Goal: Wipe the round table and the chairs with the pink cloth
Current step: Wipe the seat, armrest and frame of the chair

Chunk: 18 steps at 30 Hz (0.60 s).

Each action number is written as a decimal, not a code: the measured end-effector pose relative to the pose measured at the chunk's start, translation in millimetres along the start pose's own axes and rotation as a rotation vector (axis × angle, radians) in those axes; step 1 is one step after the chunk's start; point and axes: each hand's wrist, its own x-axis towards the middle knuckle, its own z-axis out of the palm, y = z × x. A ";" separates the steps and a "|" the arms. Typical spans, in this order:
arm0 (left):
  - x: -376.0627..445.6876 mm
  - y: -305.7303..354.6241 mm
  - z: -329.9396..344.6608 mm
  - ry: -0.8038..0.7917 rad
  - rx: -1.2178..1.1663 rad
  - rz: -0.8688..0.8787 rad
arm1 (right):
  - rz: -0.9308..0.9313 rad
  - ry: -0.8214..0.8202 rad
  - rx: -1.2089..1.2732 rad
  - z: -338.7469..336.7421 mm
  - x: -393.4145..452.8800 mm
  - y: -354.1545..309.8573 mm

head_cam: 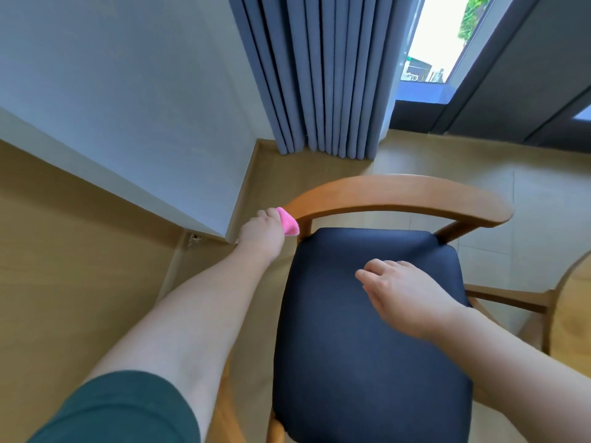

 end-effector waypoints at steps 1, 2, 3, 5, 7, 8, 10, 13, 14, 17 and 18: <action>4.3 6.4 -2.5 0.019 -0.004 0.010 | 0.006 -0.001 0.001 0.2 -3.0 6.7; 8.5 12.9 -5.3 0.037 0.002 0.020 | 0.014 0.003 0.002 -0.6 -6.0 13.7; 12.0 19.0 -8.0 0.054 0.009 0.031 | 0.023 0.012 0.003 -1.3 -8.7 21.3; 17.0 32.1 -14.3 0.057 0.006 0.041 | 0.038 0.040 -0.003 -2.5 -14.5 36.8; 22.3 46.5 -21.8 0.045 0.010 0.049 | 0.055 0.061 -0.018 -1.9 -20.2 51.6; 24.8 53.5 -25.8 0.043 0.014 0.062 | 0.053 0.061 -0.022 -1.2 -22.8 58.3; 30.4 68.0 -34.0 0.028 0.023 0.109 | 0.042 0.037 -0.015 0.4 -28.8 70.7; 40.3 97.5 -45.9 0.035 0.096 0.205 | 0.025 0.028 0.003 3.8 -42.5 92.5; 42.7 108.9 -49.5 0.033 0.110 0.239 | 0.027 0.032 0.024 5.1 -50.0 100.5; 46.1 138.8 -57.7 0.052 0.143 0.297 | 0.061 0.030 0.032 7.4 -69.9 128.1; 46.3 147.8 -60.6 0.059 0.158 0.306 | 0.075 0.024 0.031 7.4 -74.8 137.6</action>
